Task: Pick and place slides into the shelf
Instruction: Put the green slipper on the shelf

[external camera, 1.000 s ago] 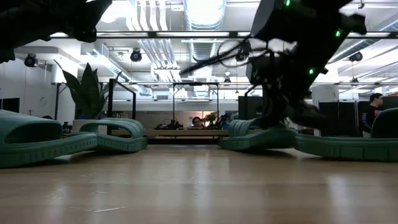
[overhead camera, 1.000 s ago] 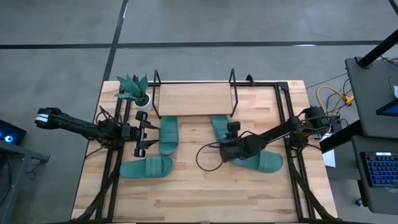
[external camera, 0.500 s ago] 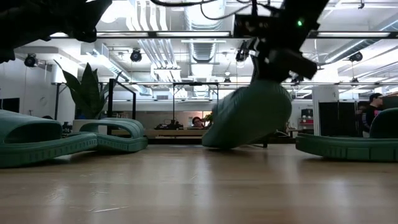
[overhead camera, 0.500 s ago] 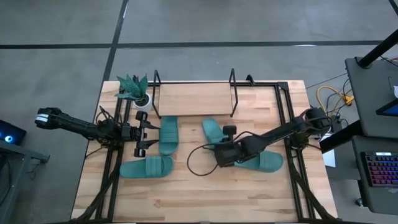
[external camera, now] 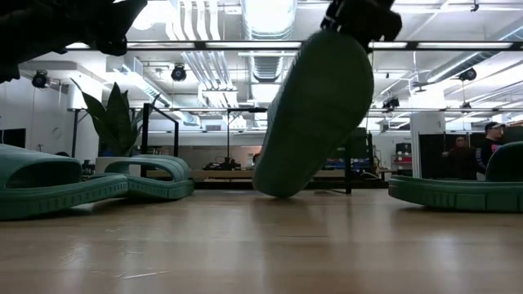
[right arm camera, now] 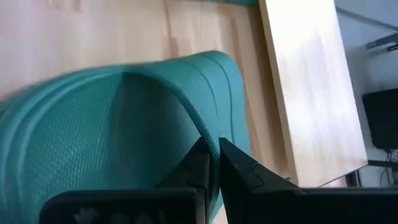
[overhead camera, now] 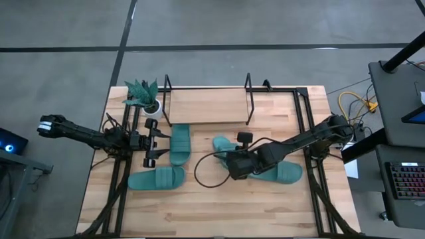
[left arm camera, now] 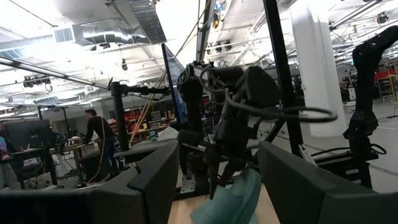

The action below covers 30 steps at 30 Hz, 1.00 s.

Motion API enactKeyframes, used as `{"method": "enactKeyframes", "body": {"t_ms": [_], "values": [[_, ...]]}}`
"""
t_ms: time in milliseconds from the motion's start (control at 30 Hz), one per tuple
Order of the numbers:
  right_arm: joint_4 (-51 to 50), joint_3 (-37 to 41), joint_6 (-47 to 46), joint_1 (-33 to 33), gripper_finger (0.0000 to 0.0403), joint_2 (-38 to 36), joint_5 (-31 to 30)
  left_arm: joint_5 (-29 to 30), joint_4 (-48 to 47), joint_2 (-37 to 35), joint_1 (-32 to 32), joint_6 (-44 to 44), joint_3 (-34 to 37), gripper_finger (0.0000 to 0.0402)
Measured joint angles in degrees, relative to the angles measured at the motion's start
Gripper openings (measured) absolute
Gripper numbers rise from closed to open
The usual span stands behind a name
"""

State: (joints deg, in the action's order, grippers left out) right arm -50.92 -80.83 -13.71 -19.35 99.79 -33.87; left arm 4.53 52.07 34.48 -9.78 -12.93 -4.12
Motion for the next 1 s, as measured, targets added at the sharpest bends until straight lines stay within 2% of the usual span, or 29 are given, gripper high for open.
{"method": "enactKeyframes", "body": {"t_ms": [233,500,1000], "values": [[-2.3,-3.6,0.6,0.1,0.0013,0.0,-1.2,0.0,0.0,0.0,0.0,0.0,0.0,0.0204],[-6.3,-6.1,0.8,0.1,0.0013,0.0,-10.5,0.0,0.0,0.0,0.0,0.0,0.0,0.0204],[-6.2,-6.2,1.8,1.8,0.0013,-0.1,-29.6,0.0,0.0,0.0,0.0,0.0,0.0,0.0204]]}}
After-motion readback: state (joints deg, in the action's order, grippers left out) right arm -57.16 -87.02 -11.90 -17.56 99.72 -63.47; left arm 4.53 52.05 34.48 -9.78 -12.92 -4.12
